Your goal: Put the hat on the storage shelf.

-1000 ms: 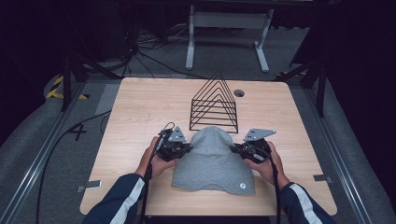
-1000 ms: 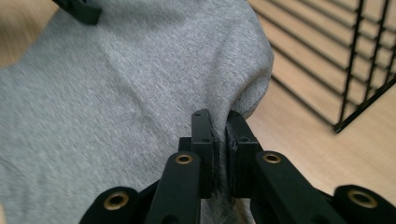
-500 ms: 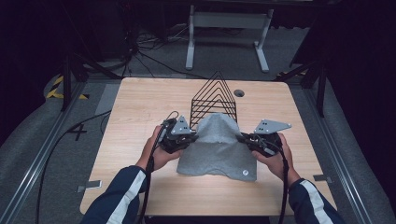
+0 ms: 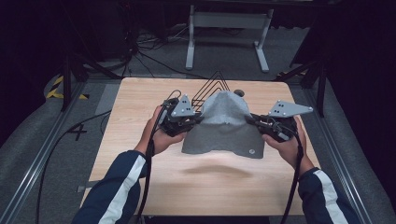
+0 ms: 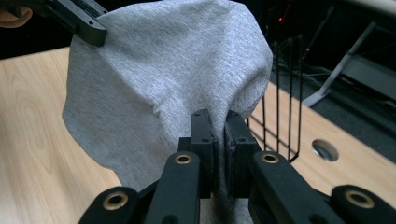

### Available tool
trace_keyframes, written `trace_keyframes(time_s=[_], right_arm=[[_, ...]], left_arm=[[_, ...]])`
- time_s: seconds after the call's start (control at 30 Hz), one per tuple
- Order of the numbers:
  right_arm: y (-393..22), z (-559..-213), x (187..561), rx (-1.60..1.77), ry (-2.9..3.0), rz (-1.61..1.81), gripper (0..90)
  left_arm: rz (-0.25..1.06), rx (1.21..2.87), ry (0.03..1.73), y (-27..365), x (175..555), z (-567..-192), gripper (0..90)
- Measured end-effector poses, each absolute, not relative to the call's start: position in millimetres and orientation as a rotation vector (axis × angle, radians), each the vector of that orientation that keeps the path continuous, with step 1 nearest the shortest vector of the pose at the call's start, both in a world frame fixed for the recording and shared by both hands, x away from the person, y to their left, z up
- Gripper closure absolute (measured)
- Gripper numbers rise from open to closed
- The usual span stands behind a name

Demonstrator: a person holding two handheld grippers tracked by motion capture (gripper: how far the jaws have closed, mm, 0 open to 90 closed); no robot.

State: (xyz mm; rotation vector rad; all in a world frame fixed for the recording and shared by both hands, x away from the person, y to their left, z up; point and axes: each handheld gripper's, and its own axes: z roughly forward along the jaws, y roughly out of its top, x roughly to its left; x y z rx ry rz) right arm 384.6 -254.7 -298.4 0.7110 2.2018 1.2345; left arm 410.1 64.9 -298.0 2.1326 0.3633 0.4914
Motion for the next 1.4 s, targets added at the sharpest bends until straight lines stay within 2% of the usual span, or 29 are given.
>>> trace_keyframes(time_s=[0.23,0.6,1.03,1.4], right_arm=[[-254,-271,389,0.696,2.159,1.233,84.8],[-251,-220,410,0.68,2.086,1.243,84.7],[-240,-192,441,0.671,2.041,1.249,84.7],[-233,-177,465,0.684,2.017,1.245,84.8]], left_arm=[[0.53,2.098,0.342,62,412,-267,84.2],[0.581,2.054,0.363,61,436,-231,84.2],[0.622,1.999,0.404,62,466,-195,84.3],[0.648,1.995,0.444,59,494,-182,84.3]])
